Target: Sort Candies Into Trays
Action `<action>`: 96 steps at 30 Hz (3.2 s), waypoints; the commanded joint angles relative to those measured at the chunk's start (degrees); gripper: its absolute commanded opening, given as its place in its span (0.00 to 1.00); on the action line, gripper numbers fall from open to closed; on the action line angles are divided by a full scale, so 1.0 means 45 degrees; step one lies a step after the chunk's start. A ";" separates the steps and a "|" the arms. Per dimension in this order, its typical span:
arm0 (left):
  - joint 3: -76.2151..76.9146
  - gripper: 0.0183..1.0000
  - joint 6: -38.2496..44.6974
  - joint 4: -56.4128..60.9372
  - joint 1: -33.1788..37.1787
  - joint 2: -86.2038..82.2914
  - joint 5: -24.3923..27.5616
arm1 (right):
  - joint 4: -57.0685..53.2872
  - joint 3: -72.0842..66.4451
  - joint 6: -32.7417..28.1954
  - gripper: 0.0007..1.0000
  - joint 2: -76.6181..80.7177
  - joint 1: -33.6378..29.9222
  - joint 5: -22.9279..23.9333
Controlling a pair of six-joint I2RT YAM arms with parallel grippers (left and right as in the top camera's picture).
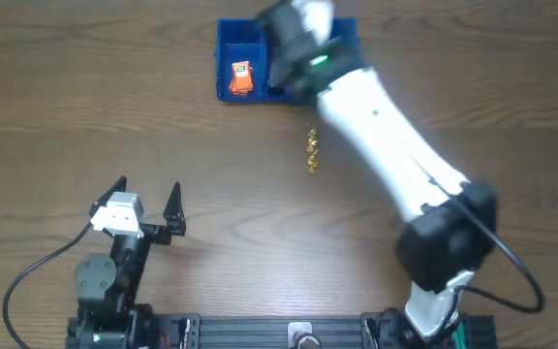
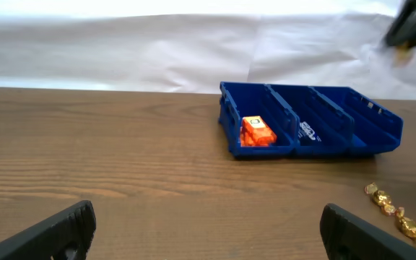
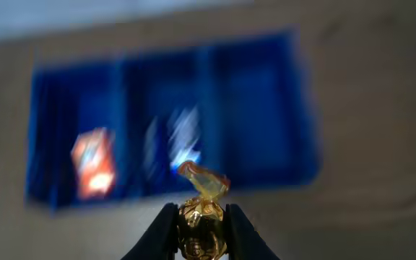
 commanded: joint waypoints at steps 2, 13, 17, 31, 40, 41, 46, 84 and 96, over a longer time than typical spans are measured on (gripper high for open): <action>-0.0262 1.00 0.0044 -0.0398 -0.0044 -0.0073 0.0243 | 0.1768 -0.0078 -0.2555 0.09 0.0913 -0.1554 0.0121; -0.0262 1.00 0.0044 -0.0398 -0.0039 -0.0073 0.0243 | 0.4828 -0.0078 -0.2958 0.09 0.3104 -0.2501 -0.0981; -0.0262 1.00 0.0044 -0.0398 -0.0044 -0.0073 0.0243 | 0.5241 -0.0078 -0.3007 0.11 0.3113 -0.2526 -0.0981; -0.0262 1.00 0.0044 -0.0398 -0.0044 -0.0073 0.0243 | 0.5042 -0.0073 -0.3002 0.67 0.2793 -0.2429 -0.0986; -0.0262 1.00 0.0044 -0.0398 -0.0044 -0.0073 0.0243 | -0.0063 -0.0078 -0.2380 0.67 -0.2186 -0.1180 -0.0981; -0.0262 1.00 0.0044 -0.0398 -0.0044 -0.0073 0.0243 | -0.0811 -0.0078 -0.2035 0.67 -0.2356 -0.0918 -0.0991; -0.0262 1.00 0.0044 -0.0398 -0.0039 -0.0073 0.0248 | -0.2919 -0.2176 0.0296 0.67 -0.2307 0.0495 -0.2244; -0.0262 1.00 0.0044 -0.0398 -0.0044 -0.0073 0.0243 | 0.0913 -0.6441 0.1064 0.26 0.1491 0.0214 -0.3478; -0.0262 1.00 0.0044 -0.0398 -0.0044 -0.0073 0.0248 | 0.0107 -0.6421 0.0291 0.16 -0.1768 -0.0175 -0.3410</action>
